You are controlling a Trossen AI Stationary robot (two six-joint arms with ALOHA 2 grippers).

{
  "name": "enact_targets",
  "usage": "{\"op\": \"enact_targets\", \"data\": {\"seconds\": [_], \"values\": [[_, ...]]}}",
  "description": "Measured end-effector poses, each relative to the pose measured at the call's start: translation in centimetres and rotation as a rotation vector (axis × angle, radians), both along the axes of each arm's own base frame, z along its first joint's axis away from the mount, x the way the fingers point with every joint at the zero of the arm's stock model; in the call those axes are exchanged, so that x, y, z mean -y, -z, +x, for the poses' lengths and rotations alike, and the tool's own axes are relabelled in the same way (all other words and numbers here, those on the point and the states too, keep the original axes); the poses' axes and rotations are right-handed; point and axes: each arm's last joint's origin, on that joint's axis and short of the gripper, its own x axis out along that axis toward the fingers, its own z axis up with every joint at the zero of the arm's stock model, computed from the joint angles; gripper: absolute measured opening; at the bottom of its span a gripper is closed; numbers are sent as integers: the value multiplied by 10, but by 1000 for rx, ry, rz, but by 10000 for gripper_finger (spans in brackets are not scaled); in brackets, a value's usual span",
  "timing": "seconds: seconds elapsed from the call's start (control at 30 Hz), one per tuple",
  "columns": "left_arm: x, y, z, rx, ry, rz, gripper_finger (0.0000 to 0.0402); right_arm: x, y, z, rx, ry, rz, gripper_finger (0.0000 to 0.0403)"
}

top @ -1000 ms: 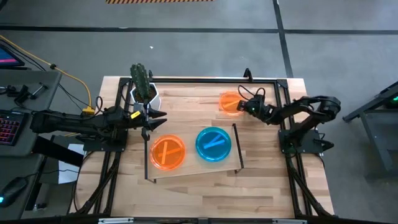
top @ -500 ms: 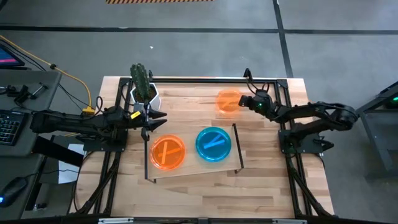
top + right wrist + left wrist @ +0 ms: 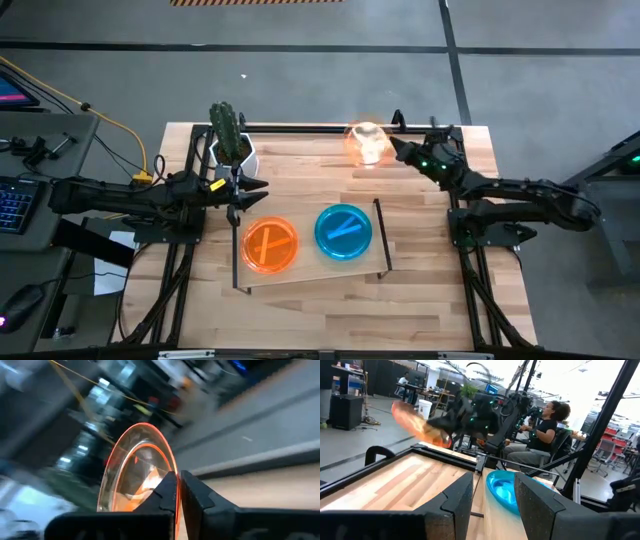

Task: Place and stack plates onto a shelf
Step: Stack the orange transparent plate on top of the orange transparent plate

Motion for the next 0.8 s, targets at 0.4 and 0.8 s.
{"op": "enact_targets", "data": {"seconds": [0.4, 0.8], "values": [[0, -1, 0, 12, 0, 0, 136, -40, -39, 36, 11, -222, -108, 0], [0, -3, 0, 26, -1, 2, 136, -105, -70, 132, -141, -547, -224, 0]]}}
